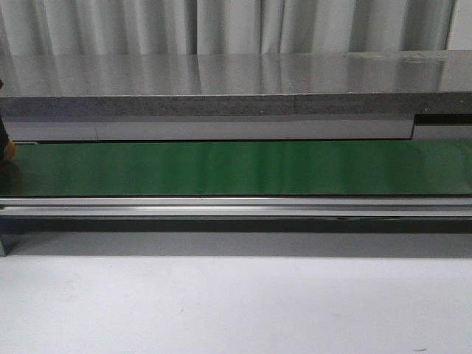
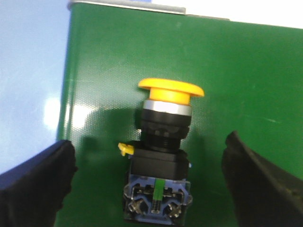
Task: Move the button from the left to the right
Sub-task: 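Lift the button and place it on the conveyor belt end, then open the left gripper, release the button, and withdraw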
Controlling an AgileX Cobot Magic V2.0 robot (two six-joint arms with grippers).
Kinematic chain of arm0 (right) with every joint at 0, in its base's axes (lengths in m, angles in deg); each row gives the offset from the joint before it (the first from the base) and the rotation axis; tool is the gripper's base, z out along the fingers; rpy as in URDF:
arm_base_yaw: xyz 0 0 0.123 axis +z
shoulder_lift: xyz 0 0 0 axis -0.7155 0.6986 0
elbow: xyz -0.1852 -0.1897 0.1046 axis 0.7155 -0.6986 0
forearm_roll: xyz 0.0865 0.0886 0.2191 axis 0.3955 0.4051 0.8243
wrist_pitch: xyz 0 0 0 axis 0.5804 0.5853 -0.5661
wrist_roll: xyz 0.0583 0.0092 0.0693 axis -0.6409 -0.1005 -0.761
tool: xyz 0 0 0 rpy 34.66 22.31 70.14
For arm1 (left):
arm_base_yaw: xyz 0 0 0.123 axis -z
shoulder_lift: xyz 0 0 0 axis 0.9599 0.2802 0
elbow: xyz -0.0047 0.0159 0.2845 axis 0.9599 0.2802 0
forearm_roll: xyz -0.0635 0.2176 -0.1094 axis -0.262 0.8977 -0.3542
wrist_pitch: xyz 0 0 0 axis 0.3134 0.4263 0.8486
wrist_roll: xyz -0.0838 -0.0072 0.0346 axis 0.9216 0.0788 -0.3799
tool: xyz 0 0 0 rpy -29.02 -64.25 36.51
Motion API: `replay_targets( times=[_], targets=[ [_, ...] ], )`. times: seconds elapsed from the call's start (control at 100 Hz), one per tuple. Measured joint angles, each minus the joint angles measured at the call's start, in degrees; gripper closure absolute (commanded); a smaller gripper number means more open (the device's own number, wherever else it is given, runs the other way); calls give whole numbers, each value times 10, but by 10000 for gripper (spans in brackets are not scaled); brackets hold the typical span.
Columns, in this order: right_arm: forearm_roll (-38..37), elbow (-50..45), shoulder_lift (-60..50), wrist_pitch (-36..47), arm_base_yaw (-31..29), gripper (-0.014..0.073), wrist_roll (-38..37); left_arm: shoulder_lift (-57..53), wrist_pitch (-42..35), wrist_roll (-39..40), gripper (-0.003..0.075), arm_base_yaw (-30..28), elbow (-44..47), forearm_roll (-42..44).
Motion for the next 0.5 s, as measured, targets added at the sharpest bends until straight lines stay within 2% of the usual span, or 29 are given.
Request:
replay_targets(
  times=[0.28,0.5],
  targets=[
    [0,0,0,0,0,662,0,-9,10,-3,86,7,-1,-1],
    [0,0,0,0,0,662,0,-93,-18,-15,86,7,33,-1]
  ],
)
